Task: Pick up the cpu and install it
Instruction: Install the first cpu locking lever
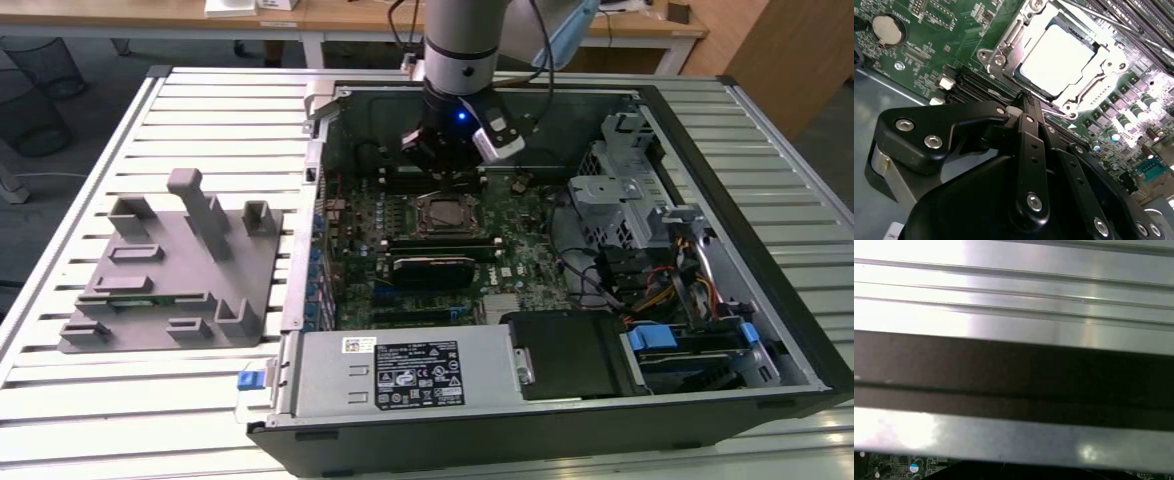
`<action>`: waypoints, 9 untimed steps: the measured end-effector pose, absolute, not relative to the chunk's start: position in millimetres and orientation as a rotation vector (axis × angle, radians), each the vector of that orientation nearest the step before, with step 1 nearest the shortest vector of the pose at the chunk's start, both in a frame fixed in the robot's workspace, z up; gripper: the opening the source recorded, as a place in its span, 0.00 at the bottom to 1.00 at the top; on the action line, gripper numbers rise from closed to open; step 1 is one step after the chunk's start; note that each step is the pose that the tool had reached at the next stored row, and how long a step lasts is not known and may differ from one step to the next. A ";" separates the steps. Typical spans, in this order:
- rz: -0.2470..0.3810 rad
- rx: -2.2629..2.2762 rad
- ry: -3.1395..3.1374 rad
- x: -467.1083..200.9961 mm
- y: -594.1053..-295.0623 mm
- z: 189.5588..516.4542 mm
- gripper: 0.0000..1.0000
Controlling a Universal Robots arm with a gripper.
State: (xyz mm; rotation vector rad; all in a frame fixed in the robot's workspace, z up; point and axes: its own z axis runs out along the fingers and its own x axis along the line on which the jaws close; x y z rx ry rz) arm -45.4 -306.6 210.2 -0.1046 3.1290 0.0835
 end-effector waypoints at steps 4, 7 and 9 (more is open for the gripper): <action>0.084 -0.114 3.128 -46.8 -306.1 210.2 0.11; 0.084 -0.130 3.128 -46.8 -304.4 210.2 0.11; 0.084 -0.145 3.127 -46.8 -302.9 210.2 0.11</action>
